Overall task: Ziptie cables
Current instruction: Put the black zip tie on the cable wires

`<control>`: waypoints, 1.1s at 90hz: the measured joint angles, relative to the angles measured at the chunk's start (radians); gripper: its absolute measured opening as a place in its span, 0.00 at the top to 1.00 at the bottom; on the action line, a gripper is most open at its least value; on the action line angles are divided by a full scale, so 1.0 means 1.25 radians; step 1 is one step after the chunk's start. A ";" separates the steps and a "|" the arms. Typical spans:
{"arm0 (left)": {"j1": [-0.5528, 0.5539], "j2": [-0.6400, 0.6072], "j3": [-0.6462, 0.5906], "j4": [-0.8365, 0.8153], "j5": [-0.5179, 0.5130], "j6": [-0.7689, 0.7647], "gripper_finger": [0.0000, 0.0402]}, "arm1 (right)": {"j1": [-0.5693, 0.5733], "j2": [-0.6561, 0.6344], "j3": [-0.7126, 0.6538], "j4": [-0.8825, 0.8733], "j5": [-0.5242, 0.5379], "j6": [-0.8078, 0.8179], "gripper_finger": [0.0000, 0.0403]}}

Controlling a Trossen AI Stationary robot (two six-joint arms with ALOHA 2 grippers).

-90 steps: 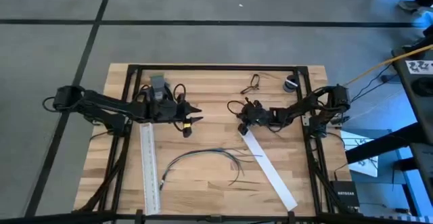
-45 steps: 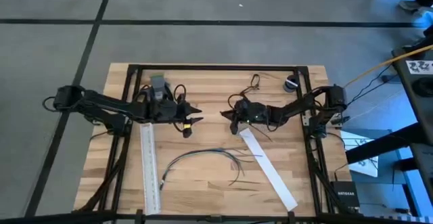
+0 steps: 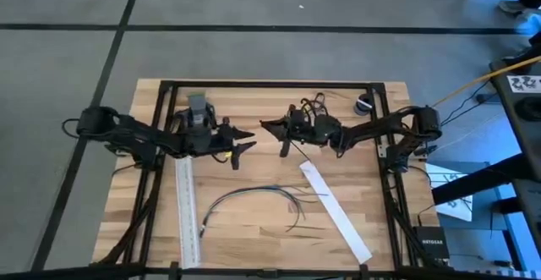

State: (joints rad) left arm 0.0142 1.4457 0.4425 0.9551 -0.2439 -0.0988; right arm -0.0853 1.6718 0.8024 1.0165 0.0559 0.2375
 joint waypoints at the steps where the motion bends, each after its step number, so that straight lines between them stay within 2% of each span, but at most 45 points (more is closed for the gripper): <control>1: 0.000 0.005 0.002 0.010 0.002 0.002 0.68 | 0.000 0.000 0.004 -0.004 -0.001 -0.002 1.00; 10: 0.006 0.042 0.026 0.073 0.001 0.023 0.68 | 0.000 0.000 0.028 -0.043 -0.009 -0.008 1.00; 33: 0.030 0.114 0.088 0.121 0.014 0.025 0.68 | 0.001 0.001 0.030 -0.062 -0.019 -0.007 1.00; 46: 0.038 0.126 0.114 0.144 0.047 0.038 0.68 | 0.006 0.001 0.030 -0.063 -0.019 -0.007 1.00; 68: 0.038 0.127 0.121 0.151 0.053 0.039 0.69 | 0.007 0.001 0.030 -0.068 -0.019 -0.008 1.00; 78: 0.038 0.127 0.121 0.154 0.055 0.044 0.76 | 0.007 0.001 0.030 -0.070 -0.019 -0.008 1.00; 92: 0.038 0.127 0.120 0.164 0.055 0.079 0.96 | 0.007 0.001 0.030 -0.074 -0.019 -0.008 1.00; 99: 0.038 0.126 0.120 0.164 0.056 0.089 0.99 | 0.007 0.001 0.030 -0.075 -0.019 -0.008 1.00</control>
State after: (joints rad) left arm 0.0620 1.6027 0.5930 1.1598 -0.1745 0.0123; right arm -0.0771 1.6726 0.8402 0.9225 0.0326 0.2269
